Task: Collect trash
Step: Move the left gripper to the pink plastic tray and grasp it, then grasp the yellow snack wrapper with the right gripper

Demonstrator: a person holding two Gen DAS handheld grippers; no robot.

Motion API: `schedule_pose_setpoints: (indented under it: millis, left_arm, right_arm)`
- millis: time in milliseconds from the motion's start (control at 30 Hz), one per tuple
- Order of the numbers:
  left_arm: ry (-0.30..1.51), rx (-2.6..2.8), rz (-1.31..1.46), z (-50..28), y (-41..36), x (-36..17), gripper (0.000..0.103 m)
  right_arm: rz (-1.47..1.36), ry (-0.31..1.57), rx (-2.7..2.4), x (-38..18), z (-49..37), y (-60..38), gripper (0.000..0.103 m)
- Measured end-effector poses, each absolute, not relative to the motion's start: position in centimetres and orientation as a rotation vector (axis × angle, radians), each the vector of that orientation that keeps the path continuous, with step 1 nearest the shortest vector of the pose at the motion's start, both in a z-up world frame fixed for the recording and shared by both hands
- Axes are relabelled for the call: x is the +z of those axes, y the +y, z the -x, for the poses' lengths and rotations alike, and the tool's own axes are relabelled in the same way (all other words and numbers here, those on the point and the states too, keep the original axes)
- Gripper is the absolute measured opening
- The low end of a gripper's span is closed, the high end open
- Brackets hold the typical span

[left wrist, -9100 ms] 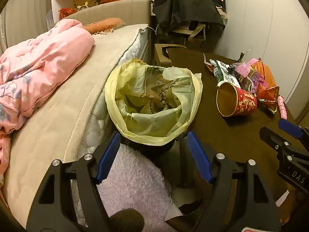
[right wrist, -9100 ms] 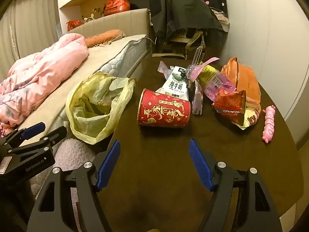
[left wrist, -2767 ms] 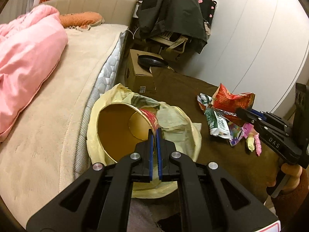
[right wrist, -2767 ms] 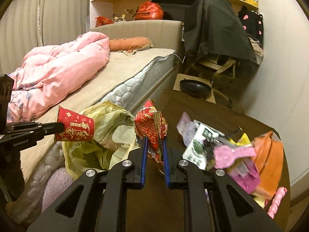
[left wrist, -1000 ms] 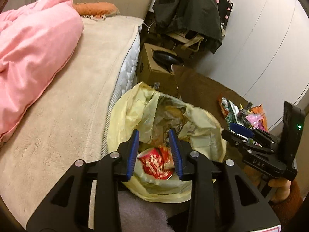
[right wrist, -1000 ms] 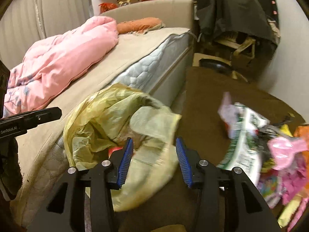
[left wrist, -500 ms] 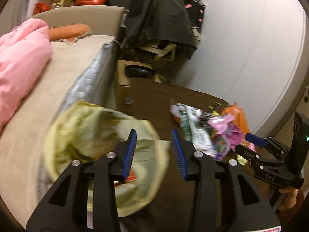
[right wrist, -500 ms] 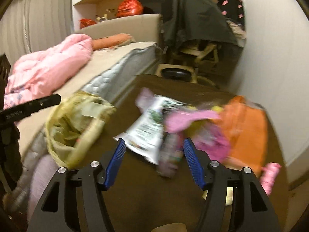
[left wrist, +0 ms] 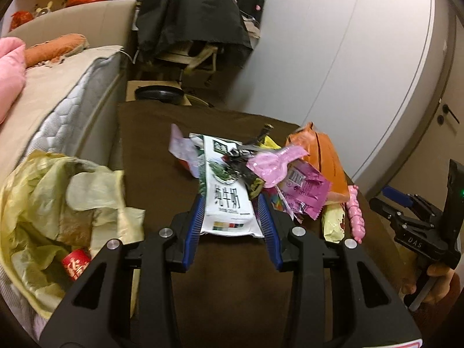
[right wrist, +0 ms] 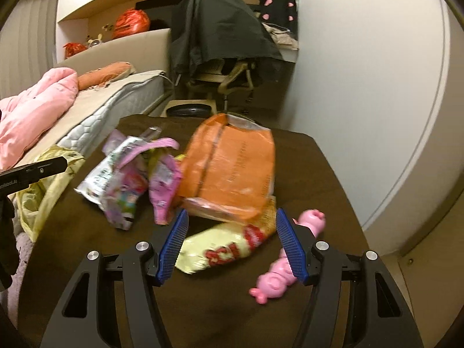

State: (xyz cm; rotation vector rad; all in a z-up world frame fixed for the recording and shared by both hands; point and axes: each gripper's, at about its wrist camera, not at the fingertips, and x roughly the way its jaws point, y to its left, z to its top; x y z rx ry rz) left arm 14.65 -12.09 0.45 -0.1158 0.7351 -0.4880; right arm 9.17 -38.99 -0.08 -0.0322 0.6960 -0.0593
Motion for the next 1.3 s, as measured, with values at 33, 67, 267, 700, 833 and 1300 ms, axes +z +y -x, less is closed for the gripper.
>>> schedule_pose_setpoints:
  millis: [33, 67, 267, 700, 833, 1300]
  left_arm:
    - [0.737, -0.490, 0.112, -14.9, -12.4, 0.3, 0.037]
    - [0.740, -0.495, 0.111, -15.3, -12.7, 0.2, 0.037]
    - [0.697, -0.567, 0.055, -18.3, -15.5, 1.1, 0.038]
    - [0.870, -0.646, -0.030, -21.2, -20.0, -2.0, 0.038]
    - [0.926, -0.663, 0.017, -18.9, -19.2, -2.6, 0.038]
    - [0.899, -0.564, 0.080, -13.0, -14.7, -1.9, 0.037]
  right_arm:
    - [0.020, 0.702, -0.061, -0.4, -9.1, -39.4, 0.059]
    - [0.012, 0.704, -0.062, -0.6, -9.1, -39.5, 0.059]
    - [0.008, 0.733, -0.065, -2.2, -9.2, -40.1, 0.059]
    - [-0.045, 0.778, -0.074, -3.6, -8.1, -41.2, 0.059]
    - [-0.034, 0.781, -0.106, -3.9, -7.8, -41.7, 0.059]
    - [-0.214, 0.815, -0.097, -4.9, -11.8, -42.1, 0.059]
